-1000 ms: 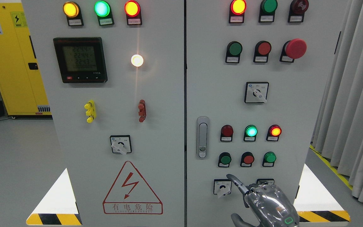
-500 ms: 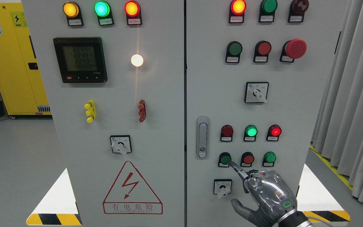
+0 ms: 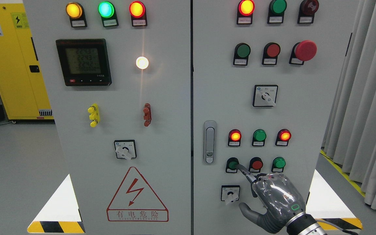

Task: Press green start button
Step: 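Press the green push button with the right hand's index finger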

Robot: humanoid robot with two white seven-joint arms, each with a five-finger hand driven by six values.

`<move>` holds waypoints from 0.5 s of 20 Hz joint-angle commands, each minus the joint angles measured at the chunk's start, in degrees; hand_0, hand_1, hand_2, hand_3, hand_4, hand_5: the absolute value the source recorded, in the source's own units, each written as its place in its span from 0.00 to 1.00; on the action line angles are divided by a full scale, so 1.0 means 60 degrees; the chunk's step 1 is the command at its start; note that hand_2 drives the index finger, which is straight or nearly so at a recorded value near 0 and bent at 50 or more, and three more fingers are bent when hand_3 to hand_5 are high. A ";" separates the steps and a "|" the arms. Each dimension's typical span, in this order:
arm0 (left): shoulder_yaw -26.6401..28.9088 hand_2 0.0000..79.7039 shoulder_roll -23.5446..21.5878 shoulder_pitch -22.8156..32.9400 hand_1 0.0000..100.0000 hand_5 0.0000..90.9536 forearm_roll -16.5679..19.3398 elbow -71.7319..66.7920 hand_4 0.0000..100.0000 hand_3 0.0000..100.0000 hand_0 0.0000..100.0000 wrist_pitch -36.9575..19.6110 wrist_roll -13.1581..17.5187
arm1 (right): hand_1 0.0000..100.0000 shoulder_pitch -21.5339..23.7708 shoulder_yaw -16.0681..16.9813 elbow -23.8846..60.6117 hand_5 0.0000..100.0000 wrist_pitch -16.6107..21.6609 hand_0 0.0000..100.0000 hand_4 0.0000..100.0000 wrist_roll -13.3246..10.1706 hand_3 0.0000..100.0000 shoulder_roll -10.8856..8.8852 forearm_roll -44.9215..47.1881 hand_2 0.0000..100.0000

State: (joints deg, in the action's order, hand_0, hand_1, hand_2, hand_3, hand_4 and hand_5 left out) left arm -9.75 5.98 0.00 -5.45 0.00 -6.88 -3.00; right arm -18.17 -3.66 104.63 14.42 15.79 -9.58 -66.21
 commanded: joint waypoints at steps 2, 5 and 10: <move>0.0000 0.00 0.0000 -0.0234 0.56 0.00 0.0000 0.0249 0.00 0.00 0.12 0.0005 0.0016 | 0.66 -0.0121 -0.0005 -0.0402 0.81 -0.0045 0.43 0.73 0.0005 0.75 0.0014 0.0019 0.00; 0.0000 0.00 0.0000 -0.0219 0.56 0.00 0.0000 0.0249 0.00 0.00 0.12 0.0005 0.0002 | 0.66 -0.0034 0.0068 -0.0285 0.81 -0.0016 0.43 0.73 -0.0083 0.75 0.0029 0.0063 0.00; 0.0000 0.00 0.0000 -0.0219 0.56 0.00 0.0000 0.0249 0.00 0.00 0.12 0.0005 0.0002 | 0.64 0.0580 0.0156 0.0636 0.69 -0.0030 0.46 0.71 -0.0127 0.72 0.0175 0.1200 0.00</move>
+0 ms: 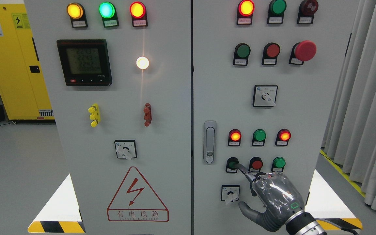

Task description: Press green start button

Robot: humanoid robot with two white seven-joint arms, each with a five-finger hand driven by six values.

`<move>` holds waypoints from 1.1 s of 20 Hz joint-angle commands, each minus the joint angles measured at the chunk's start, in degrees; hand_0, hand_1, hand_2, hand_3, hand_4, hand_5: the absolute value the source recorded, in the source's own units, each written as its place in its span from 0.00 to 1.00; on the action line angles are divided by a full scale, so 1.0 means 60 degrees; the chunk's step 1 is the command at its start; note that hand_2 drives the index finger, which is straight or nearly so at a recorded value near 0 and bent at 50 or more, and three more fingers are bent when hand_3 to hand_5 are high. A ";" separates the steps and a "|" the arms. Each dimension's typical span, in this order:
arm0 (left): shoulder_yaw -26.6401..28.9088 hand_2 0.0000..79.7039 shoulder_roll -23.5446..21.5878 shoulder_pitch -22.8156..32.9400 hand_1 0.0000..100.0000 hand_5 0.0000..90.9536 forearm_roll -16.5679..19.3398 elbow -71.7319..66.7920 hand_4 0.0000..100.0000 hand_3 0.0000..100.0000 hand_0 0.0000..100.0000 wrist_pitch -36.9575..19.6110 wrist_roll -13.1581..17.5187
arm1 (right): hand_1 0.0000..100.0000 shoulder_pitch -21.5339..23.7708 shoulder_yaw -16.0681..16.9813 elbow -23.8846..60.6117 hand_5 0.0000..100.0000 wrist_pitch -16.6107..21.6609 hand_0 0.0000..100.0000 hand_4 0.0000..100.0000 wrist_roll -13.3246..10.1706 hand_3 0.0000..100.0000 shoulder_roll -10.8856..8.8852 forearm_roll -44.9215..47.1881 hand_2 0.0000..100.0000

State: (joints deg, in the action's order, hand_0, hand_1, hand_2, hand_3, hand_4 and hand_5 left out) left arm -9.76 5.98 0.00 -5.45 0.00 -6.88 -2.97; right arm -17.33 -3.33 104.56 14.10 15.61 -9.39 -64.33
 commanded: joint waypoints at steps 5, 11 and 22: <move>0.0000 0.00 0.0000 -0.0219 0.56 0.00 0.0000 0.0249 0.00 0.00 0.12 0.0005 -0.0003 | 0.59 0.1189 0.0115 0.1294 0.29 0.0024 0.46 0.35 -0.0082 0.34 0.0305 0.3729 0.00; 0.0000 0.00 0.0000 -0.0219 0.56 0.00 0.0000 0.0249 0.00 0.00 0.12 0.0005 -0.0003 | 0.56 0.1890 0.0100 0.1557 0.00 -0.0020 0.45 0.06 0.0590 0.06 0.0334 0.8195 0.00; 0.0000 0.00 0.0000 -0.0219 0.56 0.00 0.0000 0.0249 0.00 0.00 0.12 0.0005 -0.0003 | 0.56 0.2844 -0.0031 0.2510 0.00 -0.1426 0.47 0.02 0.0666 0.00 0.0305 1.1644 0.00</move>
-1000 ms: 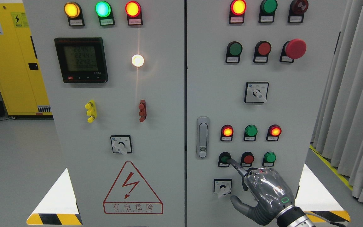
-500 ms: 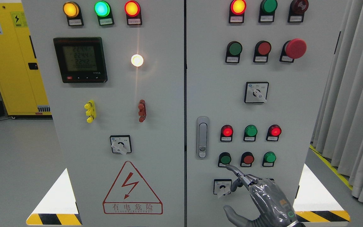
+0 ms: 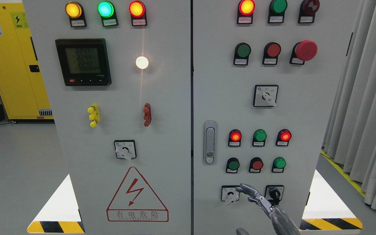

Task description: Press green start button

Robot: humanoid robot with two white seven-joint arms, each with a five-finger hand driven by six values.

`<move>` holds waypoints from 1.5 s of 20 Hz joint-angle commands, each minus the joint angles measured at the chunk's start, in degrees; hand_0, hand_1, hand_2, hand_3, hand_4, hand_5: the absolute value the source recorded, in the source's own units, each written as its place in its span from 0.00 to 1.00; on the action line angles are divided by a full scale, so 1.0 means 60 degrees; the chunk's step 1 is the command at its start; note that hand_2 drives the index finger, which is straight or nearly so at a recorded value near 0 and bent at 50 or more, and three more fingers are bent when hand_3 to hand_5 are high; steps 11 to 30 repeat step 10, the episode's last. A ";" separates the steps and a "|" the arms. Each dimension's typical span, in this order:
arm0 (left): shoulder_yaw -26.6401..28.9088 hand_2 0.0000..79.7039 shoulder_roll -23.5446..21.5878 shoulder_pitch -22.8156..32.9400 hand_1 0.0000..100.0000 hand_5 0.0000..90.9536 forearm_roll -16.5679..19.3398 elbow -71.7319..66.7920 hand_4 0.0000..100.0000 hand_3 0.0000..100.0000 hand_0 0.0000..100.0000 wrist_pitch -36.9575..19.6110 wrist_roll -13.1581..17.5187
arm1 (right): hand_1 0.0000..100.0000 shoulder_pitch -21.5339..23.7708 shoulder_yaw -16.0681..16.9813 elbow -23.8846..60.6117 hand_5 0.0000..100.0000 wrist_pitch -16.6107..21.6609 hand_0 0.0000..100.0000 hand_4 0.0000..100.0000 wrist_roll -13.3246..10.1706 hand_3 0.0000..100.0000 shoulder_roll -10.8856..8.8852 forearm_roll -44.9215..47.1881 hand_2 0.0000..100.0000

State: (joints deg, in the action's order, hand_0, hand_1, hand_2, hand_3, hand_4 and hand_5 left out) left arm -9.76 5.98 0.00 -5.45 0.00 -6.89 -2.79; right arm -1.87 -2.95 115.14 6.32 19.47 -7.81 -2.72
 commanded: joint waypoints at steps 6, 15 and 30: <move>0.0000 0.00 0.0000 -0.0234 0.56 0.00 0.0000 0.0264 0.00 0.00 0.12 0.0006 -0.0033 | 0.57 0.0428 -0.0139 0.0747 0.00 -0.0321 0.42 0.02 0.0051 0.00 0.0041 0.1406 0.00; 0.0000 0.00 0.0000 -0.0219 0.56 0.00 0.0000 0.0249 0.00 0.00 0.12 0.0006 -0.0033 | 0.57 0.0443 -0.0139 0.0733 0.00 -0.0336 0.40 0.05 0.0066 0.00 0.0027 0.1406 0.00; 0.0000 0.00 0.0000 -0.0219 0.56 0.00 0.0000 0.0249 0.00 0.00 0.12 0.0006 -0.0033 | 0.57 0.0443 -0.0139 0.0733 0.00 -0.0336 0.40 0.05 0.0066 0.00 0.0027 0.1406 0.00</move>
